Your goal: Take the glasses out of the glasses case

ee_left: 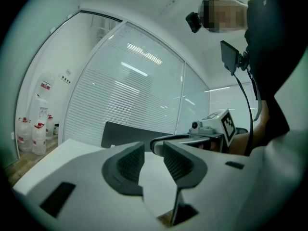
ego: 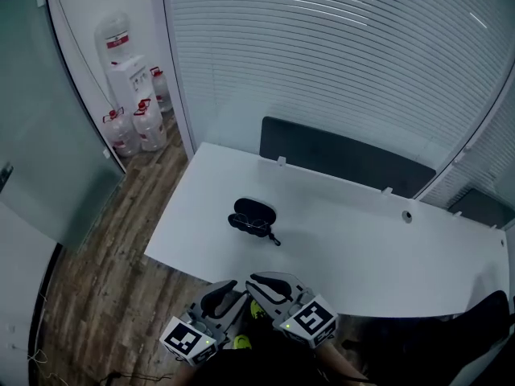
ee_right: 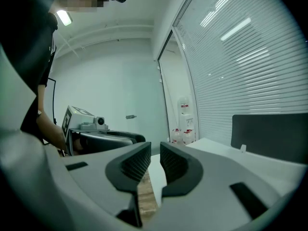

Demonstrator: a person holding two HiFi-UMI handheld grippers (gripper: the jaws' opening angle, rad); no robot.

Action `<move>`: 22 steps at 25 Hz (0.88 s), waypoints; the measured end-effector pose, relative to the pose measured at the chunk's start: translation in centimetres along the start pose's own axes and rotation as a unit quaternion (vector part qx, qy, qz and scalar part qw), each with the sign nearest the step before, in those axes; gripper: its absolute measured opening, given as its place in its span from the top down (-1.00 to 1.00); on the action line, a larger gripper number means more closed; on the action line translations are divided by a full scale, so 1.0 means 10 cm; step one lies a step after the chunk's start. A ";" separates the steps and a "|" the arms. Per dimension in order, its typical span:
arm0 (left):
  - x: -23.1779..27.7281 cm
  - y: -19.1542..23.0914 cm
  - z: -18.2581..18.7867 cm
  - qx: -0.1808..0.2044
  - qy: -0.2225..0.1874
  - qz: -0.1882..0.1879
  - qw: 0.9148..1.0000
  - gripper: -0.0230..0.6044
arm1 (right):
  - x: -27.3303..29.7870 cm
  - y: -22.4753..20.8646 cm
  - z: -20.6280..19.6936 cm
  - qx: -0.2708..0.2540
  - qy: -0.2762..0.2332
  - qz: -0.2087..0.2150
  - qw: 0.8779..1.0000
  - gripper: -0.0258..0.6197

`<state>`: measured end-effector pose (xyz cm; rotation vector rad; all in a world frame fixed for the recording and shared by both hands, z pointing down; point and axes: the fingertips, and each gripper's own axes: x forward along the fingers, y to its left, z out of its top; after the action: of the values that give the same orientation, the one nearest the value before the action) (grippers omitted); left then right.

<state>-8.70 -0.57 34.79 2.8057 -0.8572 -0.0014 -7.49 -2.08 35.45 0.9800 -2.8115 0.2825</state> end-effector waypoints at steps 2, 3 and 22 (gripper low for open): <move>0.09 0.05 0.03 0.002 0.001 -0.001 1.000 0.56 | 0.04 -0.10 0.01 -0.003 0.003 0.004 1.000 0.75; 0.13 0.08 0.04 0.005 0.003 -0.001 1.000 0.56 | 0.05 -0.15 0.00 -0.001 0.004 0.006 1.000 0.75; 0.83 0.62 0.01 0.015 0.033 0.030 0.999 0.47 | 0.40 -0.92 -0.16 0.019 0.039 0.059 0.997 0.75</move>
<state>-5.21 -10.22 36.37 2.7888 -0.9341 0.1147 -4.67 -11.21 38.96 0.7936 -2.8055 0.3807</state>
